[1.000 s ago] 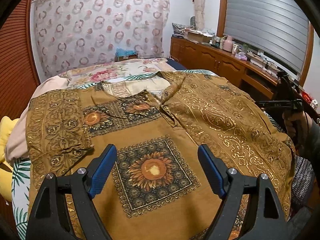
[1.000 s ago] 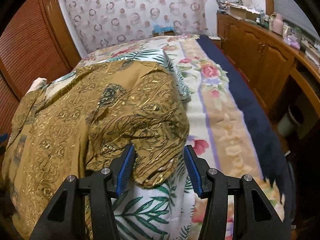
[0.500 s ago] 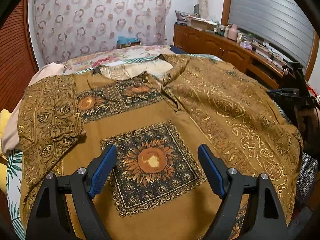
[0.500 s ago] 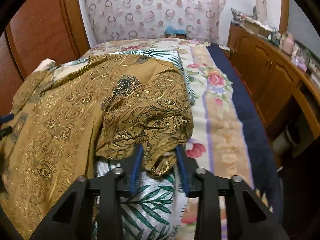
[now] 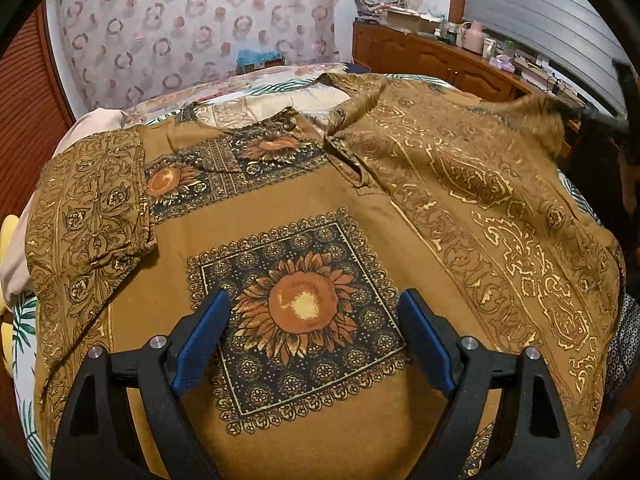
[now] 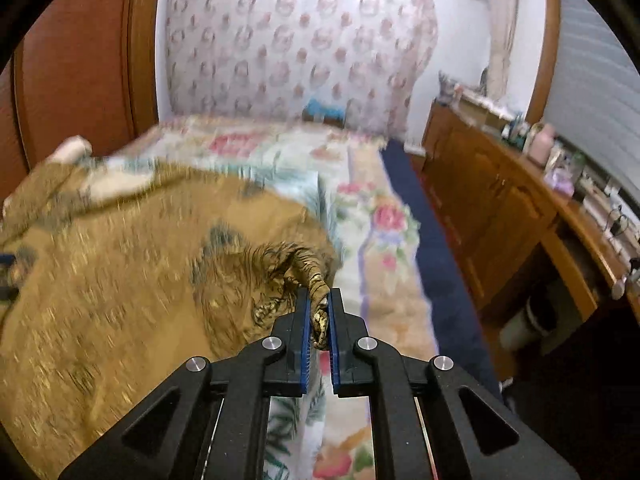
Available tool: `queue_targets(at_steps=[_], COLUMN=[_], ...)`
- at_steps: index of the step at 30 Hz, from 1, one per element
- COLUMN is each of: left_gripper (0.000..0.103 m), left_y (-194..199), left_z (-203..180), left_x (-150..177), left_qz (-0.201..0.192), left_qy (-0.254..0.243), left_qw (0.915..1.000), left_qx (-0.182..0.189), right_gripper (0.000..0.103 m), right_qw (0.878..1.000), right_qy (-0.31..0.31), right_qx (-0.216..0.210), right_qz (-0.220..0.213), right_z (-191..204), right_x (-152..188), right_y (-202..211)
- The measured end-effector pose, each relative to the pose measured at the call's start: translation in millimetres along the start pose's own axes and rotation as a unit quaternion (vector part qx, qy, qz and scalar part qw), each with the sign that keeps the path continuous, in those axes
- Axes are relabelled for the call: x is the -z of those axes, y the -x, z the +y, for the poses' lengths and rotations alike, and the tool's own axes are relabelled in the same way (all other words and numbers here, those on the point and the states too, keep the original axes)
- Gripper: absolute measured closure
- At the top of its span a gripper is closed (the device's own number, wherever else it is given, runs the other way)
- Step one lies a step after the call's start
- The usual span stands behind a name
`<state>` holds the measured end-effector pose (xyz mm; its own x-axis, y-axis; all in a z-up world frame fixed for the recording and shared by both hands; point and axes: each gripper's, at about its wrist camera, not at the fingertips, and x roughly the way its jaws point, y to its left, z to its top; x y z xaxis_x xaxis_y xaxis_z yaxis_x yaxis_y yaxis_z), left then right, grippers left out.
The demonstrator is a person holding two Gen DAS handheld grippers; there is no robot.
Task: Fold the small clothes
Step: 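Grasp the sleeve cuff with the right gripper and fold it over the body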
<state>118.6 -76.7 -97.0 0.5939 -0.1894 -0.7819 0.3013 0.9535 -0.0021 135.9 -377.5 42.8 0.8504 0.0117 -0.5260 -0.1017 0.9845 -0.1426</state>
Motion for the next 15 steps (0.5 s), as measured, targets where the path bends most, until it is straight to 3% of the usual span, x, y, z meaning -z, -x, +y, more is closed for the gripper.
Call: queue_targets(at_steps=[5, 15], left_gripper=[0.016, 0.016], left_y=[3, 42], left_z=[2, 7], left_x=[0, -5], left_qz=[-0.003, -0.063], left_qy=[0.002, 0.011], left_qw=[1.0, 0.9978], left_qx=[0.006, 0.017], right_gripper=[0.096, 0.096], right_qw=[0.999, 0.992], right_qy=[0.014, 0.061], right_qx=[-0.026, -0.108], right_qz=[-0.041, -0.012], right_z=[19, 86], right_x=[-22, -11], right_y=[19, -4])
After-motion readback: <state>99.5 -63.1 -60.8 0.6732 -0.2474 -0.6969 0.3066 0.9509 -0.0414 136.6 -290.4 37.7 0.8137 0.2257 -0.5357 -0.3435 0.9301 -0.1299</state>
